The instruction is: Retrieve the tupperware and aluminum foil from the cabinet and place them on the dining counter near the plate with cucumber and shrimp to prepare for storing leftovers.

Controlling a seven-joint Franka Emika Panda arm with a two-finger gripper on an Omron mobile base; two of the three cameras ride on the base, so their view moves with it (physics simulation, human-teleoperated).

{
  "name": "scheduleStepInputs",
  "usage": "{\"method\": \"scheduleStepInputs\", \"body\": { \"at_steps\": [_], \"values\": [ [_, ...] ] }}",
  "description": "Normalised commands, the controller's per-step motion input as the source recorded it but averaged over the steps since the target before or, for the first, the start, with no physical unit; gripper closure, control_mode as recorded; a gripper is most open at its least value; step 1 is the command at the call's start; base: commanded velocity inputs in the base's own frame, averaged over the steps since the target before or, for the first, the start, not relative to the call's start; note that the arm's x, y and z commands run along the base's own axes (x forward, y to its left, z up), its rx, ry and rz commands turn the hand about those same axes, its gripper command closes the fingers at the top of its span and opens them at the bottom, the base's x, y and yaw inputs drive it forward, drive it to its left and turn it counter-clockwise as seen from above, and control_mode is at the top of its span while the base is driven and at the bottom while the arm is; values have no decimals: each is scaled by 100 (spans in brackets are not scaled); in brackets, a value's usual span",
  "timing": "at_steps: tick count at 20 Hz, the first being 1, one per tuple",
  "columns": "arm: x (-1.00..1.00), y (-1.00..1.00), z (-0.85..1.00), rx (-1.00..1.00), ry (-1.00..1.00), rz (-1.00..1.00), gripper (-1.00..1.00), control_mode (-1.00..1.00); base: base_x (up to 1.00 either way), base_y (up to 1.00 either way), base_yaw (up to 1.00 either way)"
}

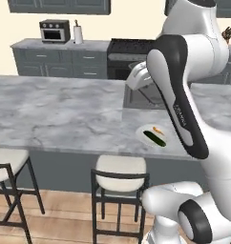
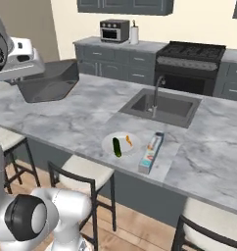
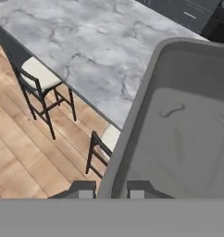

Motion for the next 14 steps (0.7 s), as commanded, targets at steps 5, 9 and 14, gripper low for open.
{"method": "scheduleStepInputs", "body": {
  "at_steps": [5, 9, 14],
  "values": [
    [0, 0, 0, 0, 0, 0, 100, 100, 100, 16, -47],
    [75, 6, -46, -3, 0, -37, 100, -100, 25, 3, -13],
    [92, 0, -82, -2, 25, -28, 100, -100, 0, 0, 0]
  ]
}}
